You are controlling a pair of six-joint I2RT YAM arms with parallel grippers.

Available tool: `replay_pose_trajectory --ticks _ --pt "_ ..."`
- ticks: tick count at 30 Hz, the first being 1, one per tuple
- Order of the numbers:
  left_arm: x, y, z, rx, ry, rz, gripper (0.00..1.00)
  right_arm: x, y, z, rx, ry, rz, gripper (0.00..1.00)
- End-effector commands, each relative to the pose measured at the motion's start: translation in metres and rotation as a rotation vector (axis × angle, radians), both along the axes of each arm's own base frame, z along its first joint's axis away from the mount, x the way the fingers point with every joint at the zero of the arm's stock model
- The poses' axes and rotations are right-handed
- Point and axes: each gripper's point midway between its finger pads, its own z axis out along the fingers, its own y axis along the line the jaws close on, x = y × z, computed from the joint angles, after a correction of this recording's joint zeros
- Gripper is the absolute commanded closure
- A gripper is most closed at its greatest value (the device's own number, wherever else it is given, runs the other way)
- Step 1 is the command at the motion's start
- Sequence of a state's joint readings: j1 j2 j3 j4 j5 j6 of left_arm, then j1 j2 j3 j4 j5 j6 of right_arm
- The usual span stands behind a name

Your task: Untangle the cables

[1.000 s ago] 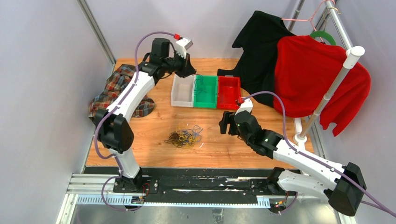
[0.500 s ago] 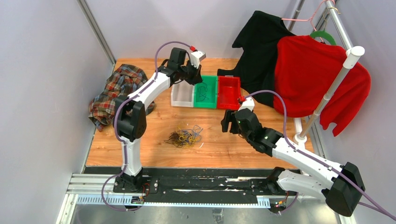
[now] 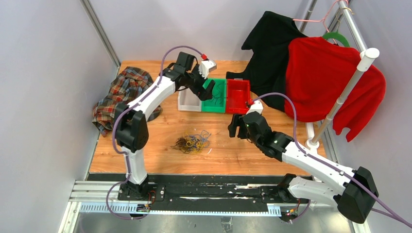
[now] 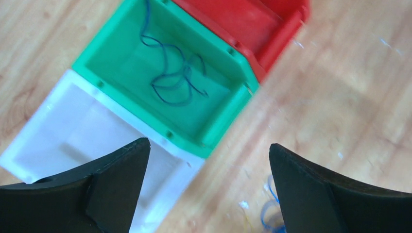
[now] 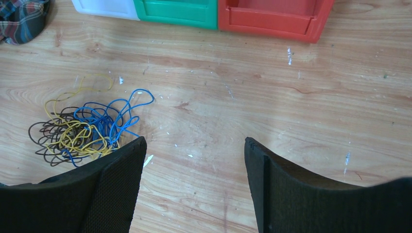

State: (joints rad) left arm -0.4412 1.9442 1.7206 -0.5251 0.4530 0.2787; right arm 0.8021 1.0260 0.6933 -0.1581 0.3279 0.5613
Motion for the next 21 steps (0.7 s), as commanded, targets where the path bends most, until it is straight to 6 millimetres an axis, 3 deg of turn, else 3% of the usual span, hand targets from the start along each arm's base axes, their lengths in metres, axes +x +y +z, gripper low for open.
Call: replay_pose_trajectory --ticks 1,6,8,10,13,21 --pt "-0.083 0.018 0.025 0.022 0.090 -0.193 0.02 0.007 0.003 0.012 0.028 -0.002 -0.005 0.26" --pt "-0.165 0.021 0.002 -0.046 0.251 -0.329 0.07 0.005 0.005 0.010 0.037 0.009 0.004 0.26" --pt "-0.191 0.017 -0.013 -0.018 0.280 -0.385 0.08 0.004 0.004 0.009 0.036 0.011 0.003 0.26" --pt "-0.204 0.013 -0.027 0.011 0.302 -0.401 0.09 0.003 0.002 0.008 0.033 0.011 0.001 0.26" --pt "-0.207 0.004 -0.043 0.031 0.315 -0.399 0.12 0.000 -0.001 0.009 0.032 0.006 -0.001 0.26" --pt "-0.190 -0.015 -0.074 0.066 0.351 -0.386 0.22 -0.007 -0.005 0.006 0.048 0.011 0.005 0.27"
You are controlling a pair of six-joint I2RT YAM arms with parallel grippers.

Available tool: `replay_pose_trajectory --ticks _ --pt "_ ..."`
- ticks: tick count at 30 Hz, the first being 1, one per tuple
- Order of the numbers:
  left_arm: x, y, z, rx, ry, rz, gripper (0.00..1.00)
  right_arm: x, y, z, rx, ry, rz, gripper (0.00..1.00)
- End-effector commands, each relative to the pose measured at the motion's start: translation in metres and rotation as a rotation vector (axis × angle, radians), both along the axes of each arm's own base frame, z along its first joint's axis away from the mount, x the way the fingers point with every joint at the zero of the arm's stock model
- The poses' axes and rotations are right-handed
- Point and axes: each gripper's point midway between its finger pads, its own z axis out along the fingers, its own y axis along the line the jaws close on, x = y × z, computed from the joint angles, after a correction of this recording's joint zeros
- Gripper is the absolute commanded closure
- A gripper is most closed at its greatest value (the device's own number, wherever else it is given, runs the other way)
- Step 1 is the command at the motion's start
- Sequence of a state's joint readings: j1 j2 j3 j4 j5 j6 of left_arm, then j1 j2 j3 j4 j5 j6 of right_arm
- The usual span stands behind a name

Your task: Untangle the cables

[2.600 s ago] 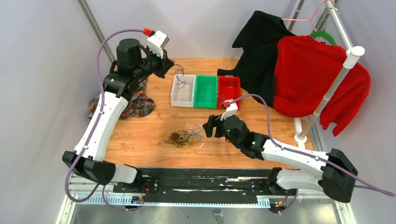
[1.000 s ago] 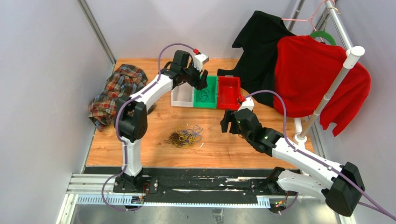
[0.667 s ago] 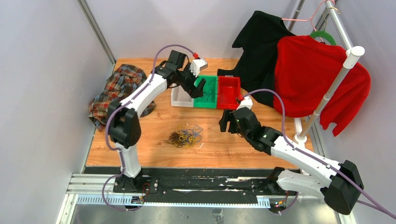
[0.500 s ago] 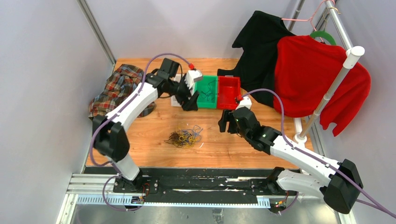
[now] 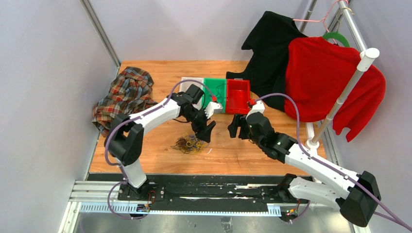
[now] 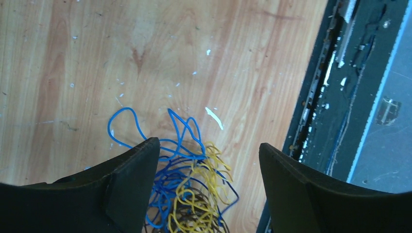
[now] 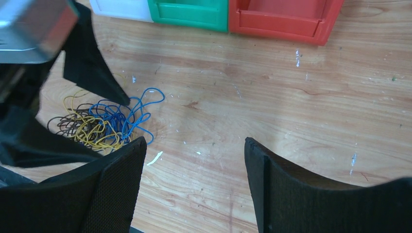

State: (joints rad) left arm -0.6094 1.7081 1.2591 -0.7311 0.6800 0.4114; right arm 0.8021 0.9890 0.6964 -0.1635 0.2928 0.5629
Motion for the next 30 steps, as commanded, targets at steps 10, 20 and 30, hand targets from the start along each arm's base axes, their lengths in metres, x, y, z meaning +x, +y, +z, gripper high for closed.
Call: replay_pose_trajectory --ticks 10,20,30 --pt "0.026 -0.020 -0.033 0.017 -0.030 0.032 0.44 -0.005 -0.012 -0.004 0.022 0.014 -0.025 0.30" --pt "0.010 -0.016 -0.009 -0.010 -0.009 0.007 0.99 -0.007 -0.009 -0.003 0.041 0.013 -0.012 0.34" --pt "0.001 -0.013 0.064 -0.089 -0.061 0.042 0.99 -0.007 0.012 0.007 0.124 -0.020 0.073 0.24"
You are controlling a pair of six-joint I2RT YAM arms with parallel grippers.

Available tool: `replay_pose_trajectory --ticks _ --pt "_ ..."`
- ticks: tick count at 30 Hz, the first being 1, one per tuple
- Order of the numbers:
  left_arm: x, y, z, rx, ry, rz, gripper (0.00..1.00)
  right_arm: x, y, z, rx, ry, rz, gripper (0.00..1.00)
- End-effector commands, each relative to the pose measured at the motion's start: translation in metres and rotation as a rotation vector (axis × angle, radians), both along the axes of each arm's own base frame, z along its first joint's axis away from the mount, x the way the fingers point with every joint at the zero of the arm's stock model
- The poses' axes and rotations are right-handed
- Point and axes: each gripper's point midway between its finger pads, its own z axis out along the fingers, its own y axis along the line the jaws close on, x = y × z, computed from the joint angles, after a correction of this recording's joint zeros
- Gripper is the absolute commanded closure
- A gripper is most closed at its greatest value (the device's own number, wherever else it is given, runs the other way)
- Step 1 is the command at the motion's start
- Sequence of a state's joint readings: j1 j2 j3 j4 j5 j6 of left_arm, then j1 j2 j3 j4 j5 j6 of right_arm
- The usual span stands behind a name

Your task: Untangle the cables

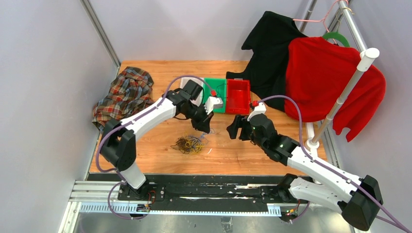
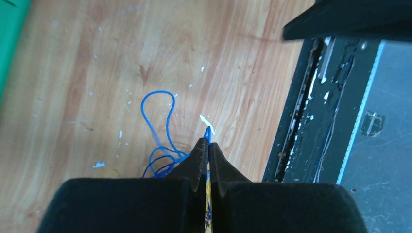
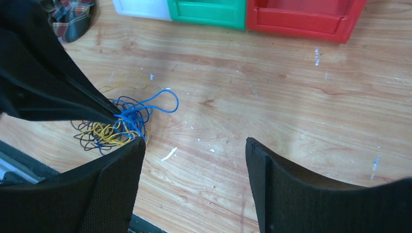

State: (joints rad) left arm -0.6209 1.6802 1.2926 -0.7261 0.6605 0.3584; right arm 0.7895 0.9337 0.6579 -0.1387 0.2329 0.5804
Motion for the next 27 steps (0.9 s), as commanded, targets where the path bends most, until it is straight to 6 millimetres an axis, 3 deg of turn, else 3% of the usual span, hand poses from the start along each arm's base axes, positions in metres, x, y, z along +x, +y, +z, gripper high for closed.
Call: replay_pose_trajectory --ticks 1,12,22,27 --pt "-0.004 -0.006 0.053 -0.075 -0.039 0.015 0.99 -0.001 0.016 0.007 0.081 -0.028 0.071 0.23" --pt "-0.013 0.004 0.149 -0.189 -0.175 0.086 0.99 -0.014 0.085 0.056 0.238 -0.199 0.321 0.22" --pt "-0.030 0.013 0.207 -0.266 -0.230 0.100 0.99 0.004 0.145 0.076 0.273 -0.255 0.402 0.22" --pt "-0.037 0.018 0.235 -0.307 -0.270 0.105 0.99 0.011 0.165 0.064 0.283 -0.216 0.402 0.22"
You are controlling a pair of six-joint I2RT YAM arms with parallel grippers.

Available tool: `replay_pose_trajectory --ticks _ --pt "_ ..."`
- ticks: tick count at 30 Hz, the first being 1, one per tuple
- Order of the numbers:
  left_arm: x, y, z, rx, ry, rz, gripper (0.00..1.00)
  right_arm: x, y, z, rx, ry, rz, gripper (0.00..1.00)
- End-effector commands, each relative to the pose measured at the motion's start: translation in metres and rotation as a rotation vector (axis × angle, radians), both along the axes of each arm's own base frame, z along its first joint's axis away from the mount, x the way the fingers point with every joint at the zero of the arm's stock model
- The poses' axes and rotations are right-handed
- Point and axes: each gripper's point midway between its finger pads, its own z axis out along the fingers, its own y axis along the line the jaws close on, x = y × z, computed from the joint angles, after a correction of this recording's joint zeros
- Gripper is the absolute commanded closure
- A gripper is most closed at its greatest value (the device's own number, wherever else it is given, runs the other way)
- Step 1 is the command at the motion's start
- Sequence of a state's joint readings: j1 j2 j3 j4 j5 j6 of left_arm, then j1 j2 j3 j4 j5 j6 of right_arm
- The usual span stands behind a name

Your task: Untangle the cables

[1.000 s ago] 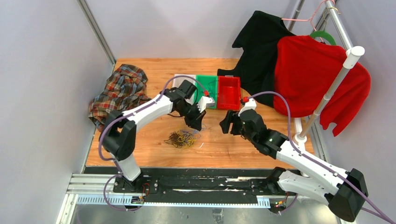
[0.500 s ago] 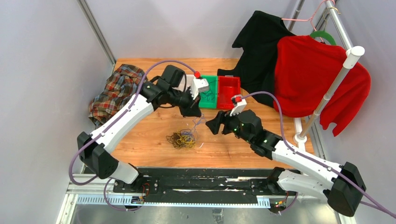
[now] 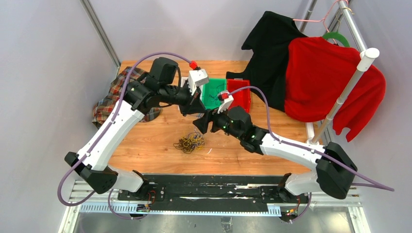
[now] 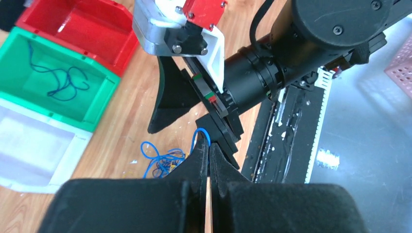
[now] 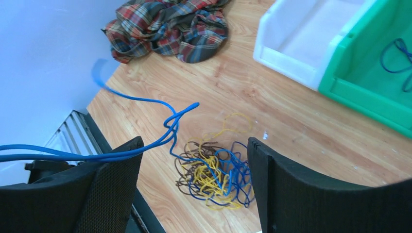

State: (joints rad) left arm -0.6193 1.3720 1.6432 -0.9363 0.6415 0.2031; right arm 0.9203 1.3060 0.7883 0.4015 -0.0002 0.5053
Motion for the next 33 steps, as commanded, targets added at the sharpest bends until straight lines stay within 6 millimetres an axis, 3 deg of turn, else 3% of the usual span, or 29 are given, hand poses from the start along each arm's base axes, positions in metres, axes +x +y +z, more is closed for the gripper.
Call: replay_pose_trajectory --ticks 1,14,22,24,27,33 --pt "-0.017 0.006 0.036 -0.058 -0.037 -0.004 0.99 0.003 0.023 0.013 0.059 -0.016 0.027 0.22" --pt "-0.017 0.031 0.174 -0.250 -0.355 0.133 1.00 -0.006 0.060 -0.049 0.004 0.083 0.082 0.28" --pt "-0.015 0.055 0.255 -0.373 -0.563 0.260 1.00 -0.021 0.060 -0.095 -0.052 0.166 0.083 0.29" --pt "-0.014 0.056 0.258 -0.379 -0.579 0.268 1.00 -0.024 0.053 -0.103 -0.063 0.185 0.072 0.31" --pt "-0.006 0.050 0.239 -0.340 -0.547 0.261 1.00 -0.028 0.038 -0.106 -0.085 0.197 0.046 0.33" --pt "0.016 0.030 0.183 -0.271 -0.450 0.243 1.00 -0.023 -0.005 -0.075 -0.069 0.141 -0.070 0.28"
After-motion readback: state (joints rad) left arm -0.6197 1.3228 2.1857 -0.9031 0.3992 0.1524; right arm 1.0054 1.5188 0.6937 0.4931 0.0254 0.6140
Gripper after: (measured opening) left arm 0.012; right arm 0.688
